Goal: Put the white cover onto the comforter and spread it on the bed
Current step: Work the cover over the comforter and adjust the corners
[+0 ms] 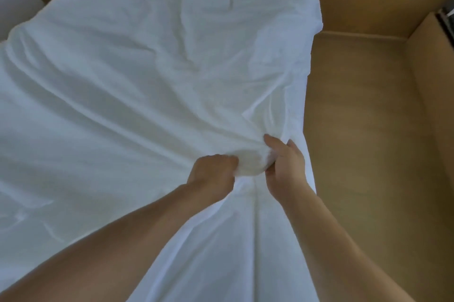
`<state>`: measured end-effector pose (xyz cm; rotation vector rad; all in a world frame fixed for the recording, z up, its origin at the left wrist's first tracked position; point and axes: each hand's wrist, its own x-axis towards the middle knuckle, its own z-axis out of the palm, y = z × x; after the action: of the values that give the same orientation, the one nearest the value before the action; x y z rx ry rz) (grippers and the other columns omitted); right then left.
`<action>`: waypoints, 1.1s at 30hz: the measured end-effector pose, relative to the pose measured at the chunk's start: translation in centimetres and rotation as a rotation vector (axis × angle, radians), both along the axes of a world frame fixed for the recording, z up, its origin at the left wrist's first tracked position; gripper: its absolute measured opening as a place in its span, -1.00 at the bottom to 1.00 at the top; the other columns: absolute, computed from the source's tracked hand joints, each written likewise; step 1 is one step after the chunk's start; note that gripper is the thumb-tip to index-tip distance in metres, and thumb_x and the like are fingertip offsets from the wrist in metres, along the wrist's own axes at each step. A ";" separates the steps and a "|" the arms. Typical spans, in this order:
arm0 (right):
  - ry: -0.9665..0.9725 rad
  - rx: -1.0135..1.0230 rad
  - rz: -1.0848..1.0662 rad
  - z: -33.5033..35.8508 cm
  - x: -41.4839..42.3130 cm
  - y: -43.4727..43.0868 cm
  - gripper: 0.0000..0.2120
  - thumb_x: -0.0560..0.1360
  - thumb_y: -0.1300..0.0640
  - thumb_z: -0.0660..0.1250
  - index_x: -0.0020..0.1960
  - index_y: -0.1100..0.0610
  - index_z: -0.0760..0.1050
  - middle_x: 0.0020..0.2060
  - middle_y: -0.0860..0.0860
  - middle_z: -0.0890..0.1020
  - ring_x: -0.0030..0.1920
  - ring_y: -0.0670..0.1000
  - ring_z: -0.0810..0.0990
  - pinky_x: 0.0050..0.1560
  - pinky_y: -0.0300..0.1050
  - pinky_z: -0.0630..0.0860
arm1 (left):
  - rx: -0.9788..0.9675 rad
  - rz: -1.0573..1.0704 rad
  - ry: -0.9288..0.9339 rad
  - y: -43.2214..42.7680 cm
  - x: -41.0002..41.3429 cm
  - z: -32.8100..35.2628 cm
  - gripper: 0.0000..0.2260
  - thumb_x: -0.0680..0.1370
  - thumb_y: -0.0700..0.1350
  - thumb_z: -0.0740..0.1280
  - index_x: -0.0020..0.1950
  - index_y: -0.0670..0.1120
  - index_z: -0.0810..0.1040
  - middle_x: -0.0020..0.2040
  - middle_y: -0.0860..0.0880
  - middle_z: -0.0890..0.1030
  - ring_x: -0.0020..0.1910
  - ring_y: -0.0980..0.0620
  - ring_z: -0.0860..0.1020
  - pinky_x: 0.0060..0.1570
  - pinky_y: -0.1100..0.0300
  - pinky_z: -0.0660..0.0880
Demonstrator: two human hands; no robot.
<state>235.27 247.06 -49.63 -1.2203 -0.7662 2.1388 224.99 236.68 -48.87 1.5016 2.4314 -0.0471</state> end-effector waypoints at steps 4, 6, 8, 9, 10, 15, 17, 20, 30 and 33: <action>0.086 0.350 0.235 0.5 2.9 3.0 -0.67 0.49 0.41 0.11 -0.05 0.09 0.57 -0.13 -0.11 0.67 -0.08 -0.05 0.60 -0.08 -0.11 0.46 | 0.144 0.360 -0.393 1.6 -0.7 4.2 -0.80 0.46 -0.33 0.24 -0.23 -0.12 0.61 -0.33 -0.03 0.57 -0.25 -0.05 0.55 -0.33 0.21 0.36; -0.185 0.815 0.582 -0.1 2.0 4.2 -0.52 0.47 0.36 0.23 0.30 -0.02 0.46 0.21 -0.25 0.52 0.16 -0.19 0.48 0.19 -0.17 0.36 | 0.210 0.548 -0.504 1.3 -1.1 6.4 -0.79 0.41 -0.37 0.24 -0.31 -0.13 0.58 -0.45 0.04 0.50 -0.38 0.03 0.47 -0.40 0.26 0.33; -0.476 1.298 0.868 -1.4 0.1 5.3 -0.31 0.45 0.14 0.41 0.51 -0.01 0.20 0.44 -0.15 0.26 0.47 -0.07 0.18 0.40 -0.15 0.17 | 0.240 0.629 -0.581 0.4 -1.3 8.5 -0.75 0.36 -0.34 0.23 -0.43 -0.04 0.52 -0.54 0.07 0.41 -0.48 0.07 0.39 -0.47 0.29 0.27; -0.571 1.475 0.927 -1.6 -1.2 5.8 -0.28 0.44 0.00 0.44 0.50 0.01 0.18 0.48 -0.07 0.21 0.52 0.03 0.09 0.47 -0.08 0.10 | 0.245 0.648 -0.614 -0.1 -1.4 9.4 -0.72 0.33 -0.34 0.22 -0.51 -0.03 0.46 -0.55 0.06 0.37 -0.52 0.07 0.34 -0.49 0.30 0.24; -0.626 1.601 0.958 -1.6 -2.5 6.3 -0.30 0.46 -0.11 0.43 0.48 0.02 0.22 0.47 -0.01 0.24 0.52 0.10 0.09 0.50 0.00 0.06 | 0.254 0.673 -0.639 -0.6 -1.4 10.2 -0.68 0.33 -0.36 0.21 -0.56 -0.03 0.39 -0.56 0.05 0.34 -0.54 0.06 0.30 -0.50 0.29 0.21; -0.371 1.823 0.765 -1.5 -6.5 8.5 -0.75 0.49 0.06 0.37 0.08 0.17 0.62 -0.03 0.12 0.69 0.03 0.20 0.64 0.33 0.23 0.39 | 0.324 0.828 -0.683 -2.2 -3.1 10.8 -0.81 0.25 -0.28 0.27 -0.50 -0.05 0.35 -0.48 -0.02 0.36 -0.48 0.00 0.33 -0.43 0.23 0.21; -0.344 1.765 0.792 -1.8 -4.9 9.4 -0.72 0.51 -0.01 0.25 -0.13 0.18 0.59 -0.27 0.08 0.65 -0.21 0.18 0.60 0.10 -0.03 0.41 | 0.306 0.823 -0.442 -3.1 -4.5 9.2 -0.77 0.44 -0.32 0.25 -0.39 -0.11 0.37 -0.38 -0.08 0.43 -0.34 -0.09 0.41 -0.37 0.18 0.25; -0.351 1.600 0.894 -0.6 -1.4 10.3 -0.60 0.53 -0.11 0.12 -0.36 0.13 0.36 -0.47 -0.01 0.44 -0.38 0.08 0.43 -0.29 -0.21 0.22 | 0.174 0.735 -0.077 -3.9 -5.0 5.8 -0.80 0.57 -0.24 0.15 -0.26 -0.12 0.37 -0.15 -0.19 0.55 -0.15 -0.17 0.46 -0.23 0.11 0.32; -0.313 1.189 0.948 2.2 -2.9 9.5 -0.72 0.64 0.08 0.22 -0.17 0.23 0.46 -0.32 0.05 0.54 -0.27 0.01 0.45 -0.19 -0.05 0.39 | 0.188 0.157 0.278 2.1 2.2 0.5 -0.28 0.29 0.23 0.42 0.34 -0.12 0.42 0.15 -0.06 0.54 0.08 -0.10 0.53 0.10 -0.01 0.47; -0.242 1.264 0.935 -0.4 -2.8 11.1 -0.86 0.59 0.05 0.33 0.02 0.12 0.55 -0.11 -0.08 0.59 -0.07 -0.04 0.54 -0.06 -0.16 0.47 | 0.058 0.397 0.213 3.9 -0.3 0.9 -0.71 0.54 -0.05 0.28 0.25 -0.05 0.43 0.08 -0.01 0.57 0.03 -0.07 0.58 -0.03 0.10 0.32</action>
<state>232.43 258.14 -50.01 -0.3792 -2.6001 1.3795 224.70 240.54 -47.92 1.0542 2.8803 -0.0576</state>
